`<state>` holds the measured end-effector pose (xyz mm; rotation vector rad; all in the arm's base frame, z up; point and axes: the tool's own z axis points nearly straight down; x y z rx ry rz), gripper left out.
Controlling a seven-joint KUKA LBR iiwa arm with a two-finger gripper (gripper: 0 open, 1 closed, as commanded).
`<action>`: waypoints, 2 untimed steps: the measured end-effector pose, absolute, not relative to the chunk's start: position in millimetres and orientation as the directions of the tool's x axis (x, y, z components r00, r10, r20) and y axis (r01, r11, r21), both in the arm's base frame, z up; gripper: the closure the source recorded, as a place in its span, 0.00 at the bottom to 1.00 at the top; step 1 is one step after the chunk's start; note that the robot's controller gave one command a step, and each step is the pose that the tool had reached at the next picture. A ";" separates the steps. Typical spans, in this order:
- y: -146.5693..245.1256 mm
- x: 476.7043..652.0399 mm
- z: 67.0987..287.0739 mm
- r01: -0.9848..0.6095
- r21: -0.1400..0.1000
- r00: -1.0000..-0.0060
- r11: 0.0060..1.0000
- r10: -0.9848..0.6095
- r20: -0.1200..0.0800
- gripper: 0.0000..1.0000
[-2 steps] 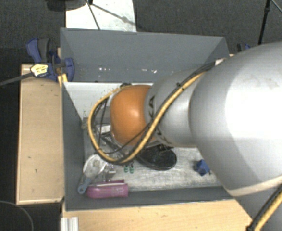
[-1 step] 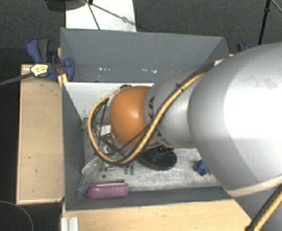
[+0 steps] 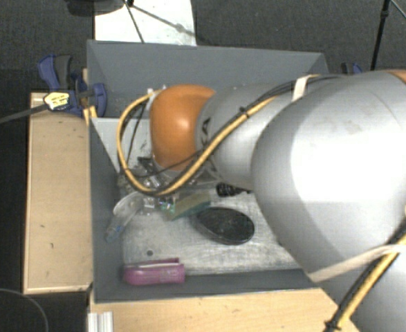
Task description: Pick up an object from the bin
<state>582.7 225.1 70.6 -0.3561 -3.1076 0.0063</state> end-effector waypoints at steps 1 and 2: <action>227.2 583.6 175.2 0.181 0.005 -0.983 0.983 0.181 -0.009 1.00; 226.7 581.9 169.8 0.179 0.001 -0.984 0.984 0.179 -0.002 0.00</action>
Offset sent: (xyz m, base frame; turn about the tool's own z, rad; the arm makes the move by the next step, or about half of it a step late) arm -0.0017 0.0019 0.0985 -0.0479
